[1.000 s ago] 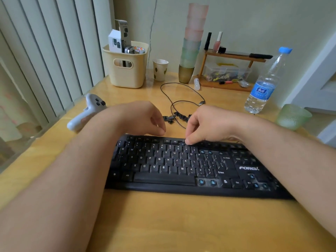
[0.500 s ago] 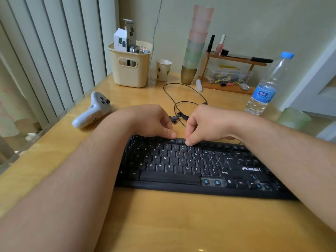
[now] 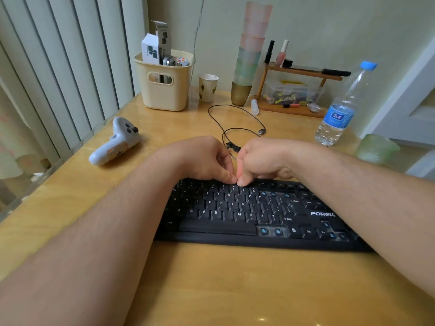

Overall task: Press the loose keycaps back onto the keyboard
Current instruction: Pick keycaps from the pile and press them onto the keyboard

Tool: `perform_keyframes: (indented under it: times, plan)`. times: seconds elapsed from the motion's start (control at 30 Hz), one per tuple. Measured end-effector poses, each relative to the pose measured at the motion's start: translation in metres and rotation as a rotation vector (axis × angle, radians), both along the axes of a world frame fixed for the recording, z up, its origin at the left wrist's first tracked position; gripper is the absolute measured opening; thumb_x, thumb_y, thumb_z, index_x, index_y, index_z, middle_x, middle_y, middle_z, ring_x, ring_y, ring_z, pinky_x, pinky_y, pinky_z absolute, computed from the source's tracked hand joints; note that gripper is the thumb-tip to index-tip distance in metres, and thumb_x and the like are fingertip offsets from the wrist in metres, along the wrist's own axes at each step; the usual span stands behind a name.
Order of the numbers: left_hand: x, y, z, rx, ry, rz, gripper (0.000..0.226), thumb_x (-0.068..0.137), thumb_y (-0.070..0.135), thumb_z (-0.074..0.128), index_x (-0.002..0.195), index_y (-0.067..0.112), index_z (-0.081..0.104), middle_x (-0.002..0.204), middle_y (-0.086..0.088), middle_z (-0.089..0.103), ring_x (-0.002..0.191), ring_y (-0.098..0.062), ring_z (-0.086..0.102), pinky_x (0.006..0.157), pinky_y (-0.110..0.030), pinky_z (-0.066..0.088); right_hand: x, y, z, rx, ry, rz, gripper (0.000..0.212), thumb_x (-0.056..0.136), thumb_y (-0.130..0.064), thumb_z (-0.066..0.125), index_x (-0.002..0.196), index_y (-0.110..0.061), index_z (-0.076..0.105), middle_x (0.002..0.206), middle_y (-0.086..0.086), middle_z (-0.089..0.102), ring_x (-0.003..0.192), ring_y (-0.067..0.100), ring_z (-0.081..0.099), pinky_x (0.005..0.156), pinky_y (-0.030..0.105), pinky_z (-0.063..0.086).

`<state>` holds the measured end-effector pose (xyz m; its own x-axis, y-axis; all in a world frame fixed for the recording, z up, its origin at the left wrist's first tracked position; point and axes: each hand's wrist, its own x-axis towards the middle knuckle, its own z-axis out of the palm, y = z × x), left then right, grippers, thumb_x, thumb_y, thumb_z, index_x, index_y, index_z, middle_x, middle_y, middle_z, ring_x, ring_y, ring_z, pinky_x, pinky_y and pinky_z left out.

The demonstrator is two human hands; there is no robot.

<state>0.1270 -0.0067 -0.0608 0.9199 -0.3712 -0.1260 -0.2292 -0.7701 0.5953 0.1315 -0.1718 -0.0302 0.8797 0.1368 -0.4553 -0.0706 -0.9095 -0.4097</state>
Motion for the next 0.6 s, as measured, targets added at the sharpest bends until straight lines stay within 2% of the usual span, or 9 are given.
perform_keyframes:
  times: [0.07,0.13,0.17,0.27,0.3,0.43,0.47,0.57,0.6]
  plan:
    - [0.001,-0.003,-0.001,0.004,0.004,0.03,0.02,0.075,0.042,0.09,0.084,0.029,0.077,0.08,0.013,0.072,0.08,-0.008,0.065,0.078,-0.028,0.05,0.003,0.005,-0.002,-0.05,-0.001,0.003,0.015,0.073,-0.008,0.084,0.087,-0.01,0.077,0.088,0.011,0.067,0.078,0.024,0.053,0.069,0.035,0.042]
    - [0.0,-0.002,-0.001,-0.002,0.011,0.043,0.018,0.076,0.041,0.089,0.084,0.029,0.078,0.081,0.013,0.072,0.083,-0.009,0.065,0.081,-0.029,0.05,0.004,0.004,0.0,-0.039,0.019,0.02,0.011,0.077,-0.006,0.081,0.086,-0.009,0.077,0.084,0.01,0.066,0.077,0.023,0.054,0.067,0.033,0.043]
    - [0.0,-0.001,0.0,-0.014,0.018,0.051,0.016,0.078,0.041,0.087,0.084,0.03,0.078,0.083,0.012,0.073,0.086,-0.009,0.065,0.085,-0.031,0.051,0.005,0.0,0.002,0.007,0.037,0.022,0.009,0.08,-0.002,0.079,0.082,-0.01,0.075,0.083,0.008,0.067,0.077,0.021,0.056,0.066,0.03,0.046]
    - [0.0,0.007,0.004,-0.045,0.032,0.086,0.01,0.084,0.043,0.082,0.085,0.033,0.079,0.088,0.013,0.075,0.094,-0.01,0.066,0.095,-0.035,0.052,0.009,-0.019,0.008,0.264,0.12,-0.027,0.018,0.086,0.008,0.072,0.079,-0.009,0.069,0.084,0.009,0.071,0.08,0.02,0.065,0.084,0.031,0.059]
    - [0.0,0.008,0.005,-0.043,0.031,0.093,0.01,0.085,0.044,0.081,0.085,0.034,0.079,0.088,0.014,0.075,0.095,-0.01,0.066,0.097,-0.037,0.052,0.009,-0.024,0.009,0.338,0.141,-0.039,0.019,0.086,0.01,0.072,0.079,-0.008,0.068,0.083,0.01,0.072,0.079,0.019,0.068,0.083,0.031,0.06]
    - [-0.004,0.0,0.005,-0.017,0.031,0.103,0.022,0.08,0.053,0.083,0.085,0.031,0.078,0.089,0.012,0.075,0.093,-0.009,0.066,0.094,-0.035,0.052,0.005,-0.029,0.004,0.405,0.129,-0.02,0.017,0.083,0.014,0.074,0.085,-0.002,0.069,0.07,0.007,0.071,0.061,0.013,0.07,0.054,0.018,0.055]
    - [-0.005,-0.004,0.004,0.008,0.02,0.106,0.026,0.078,0.055,0.083,0.085,0.031,0.077,0.088,0.012,0.074,0.091,-0.01,0.066,0.091,-0.034,0.053,0.006,-0.03,0.004,0.408,0.115,-0.021,0.019,0.083,0.014,0.074,0.085,-0.003,0.068,0.069,0.006,0.07,0.06,0.013,0.069,0.053,0.019,0.055]
    - [-0.005,-0.013,0.0,0.094,-0.041,0.126,0.029,0.076,0.057,0.084,0.085,0.031,0.073,0.089,0.011,0.07,0.088,-0.011,0.066,0.085,-0.032,0.055,0.017,-0.029,-0.001,0.438,-0.006,-0.076,0.021,0.084,0.009,0.076,0.083,-0.011,0.07,0.074,0.005,0.07,0.07,0.018,0.069,0.077,0.037,0.064]
    - [-0.005,-0.014,0.001,0.108,-0.056,0.133,0.03,0.075,0.057,0.084,0.085,0.032,0.073,0.09,0.011,0.071,0.088,-0.011,0.065,0.084,-0.032,0.055,0.022,-0.028,-0.004,0.419,-0.102,-0.09,0.019,0.084,0.005,0.077,0.083,-0.013,0.071,0.076,0.004,0.07,0.071,0.017,0.067,0.078,0.039,0.063]
